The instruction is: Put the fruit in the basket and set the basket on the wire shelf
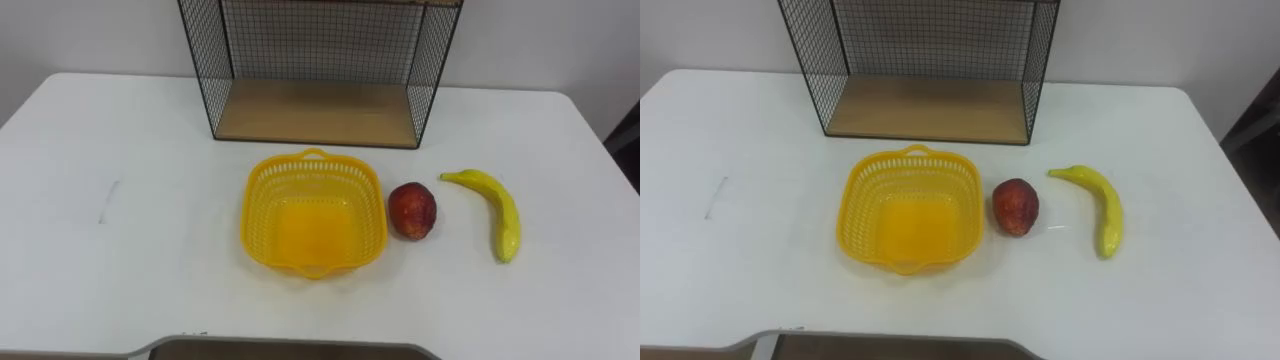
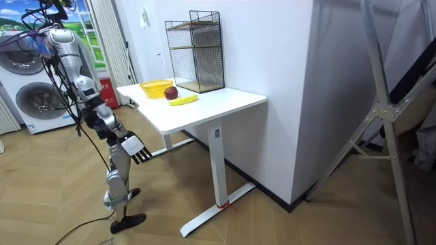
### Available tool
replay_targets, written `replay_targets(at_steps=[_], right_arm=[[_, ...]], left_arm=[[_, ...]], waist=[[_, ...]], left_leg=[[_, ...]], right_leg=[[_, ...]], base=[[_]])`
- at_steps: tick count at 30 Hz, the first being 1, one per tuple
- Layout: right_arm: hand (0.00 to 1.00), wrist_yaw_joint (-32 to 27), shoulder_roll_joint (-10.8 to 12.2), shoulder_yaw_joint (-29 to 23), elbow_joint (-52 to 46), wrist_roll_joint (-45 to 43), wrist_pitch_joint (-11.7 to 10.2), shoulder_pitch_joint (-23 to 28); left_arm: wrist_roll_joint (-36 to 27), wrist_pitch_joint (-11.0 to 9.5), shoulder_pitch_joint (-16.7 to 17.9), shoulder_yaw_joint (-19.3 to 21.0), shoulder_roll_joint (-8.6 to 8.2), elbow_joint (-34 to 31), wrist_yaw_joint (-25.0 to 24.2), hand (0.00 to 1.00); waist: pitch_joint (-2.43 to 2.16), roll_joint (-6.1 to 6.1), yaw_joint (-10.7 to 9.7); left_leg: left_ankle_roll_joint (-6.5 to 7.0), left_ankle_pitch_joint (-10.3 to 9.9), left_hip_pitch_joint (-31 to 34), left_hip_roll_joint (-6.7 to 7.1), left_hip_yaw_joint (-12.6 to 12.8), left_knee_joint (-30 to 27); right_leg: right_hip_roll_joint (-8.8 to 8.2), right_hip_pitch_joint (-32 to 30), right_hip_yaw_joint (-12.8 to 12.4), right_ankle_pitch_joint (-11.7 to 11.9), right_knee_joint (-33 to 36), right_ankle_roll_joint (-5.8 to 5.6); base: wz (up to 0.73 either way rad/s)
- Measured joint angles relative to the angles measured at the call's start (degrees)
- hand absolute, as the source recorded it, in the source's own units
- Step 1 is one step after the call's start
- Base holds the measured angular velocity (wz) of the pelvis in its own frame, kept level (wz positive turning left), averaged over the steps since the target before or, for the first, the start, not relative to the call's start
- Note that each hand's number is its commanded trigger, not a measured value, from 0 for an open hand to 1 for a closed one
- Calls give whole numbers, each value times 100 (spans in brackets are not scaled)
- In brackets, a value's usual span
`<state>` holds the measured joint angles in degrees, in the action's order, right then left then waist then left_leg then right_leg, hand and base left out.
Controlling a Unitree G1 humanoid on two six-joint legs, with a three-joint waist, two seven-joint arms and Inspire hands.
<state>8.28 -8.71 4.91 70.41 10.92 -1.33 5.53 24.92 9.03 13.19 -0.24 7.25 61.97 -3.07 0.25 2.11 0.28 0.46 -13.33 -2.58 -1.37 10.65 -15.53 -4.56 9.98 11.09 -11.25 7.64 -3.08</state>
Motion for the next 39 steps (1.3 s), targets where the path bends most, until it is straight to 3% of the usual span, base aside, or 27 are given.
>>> replay_targets(at_steps=[29, 34, 39], right_arm=[[0, -258, -48, -181, 148, 116, 14, 40], [0, -407, -2, -290, 328, 925, 51, 92], [0, -474, 42, -669, 351, 2335, 276, 320]], left_arm=[[61, -33, -14, 16, -1, 39, 28, 0], [60, -37, 5, 38, -7, 32, 37, 0], [18, -98, 69, 264, -13, -12, 39, 0]], waist=[[0, -65, -6], [9, -112, -20], [8, -138, -111]], left_leg=[[0, -5, -23, -3, -17, 0], [2, -7, -99, -8, 13, 36], [4, -7, -135, 1, 22, 78]], right_leg=[[1, 7, -15, 2, 47, 4], [1, 10, -107, 2, 104, 3], [1, 38, -137, 0, 101, 1]], base=[[0], [-6], [-1]])
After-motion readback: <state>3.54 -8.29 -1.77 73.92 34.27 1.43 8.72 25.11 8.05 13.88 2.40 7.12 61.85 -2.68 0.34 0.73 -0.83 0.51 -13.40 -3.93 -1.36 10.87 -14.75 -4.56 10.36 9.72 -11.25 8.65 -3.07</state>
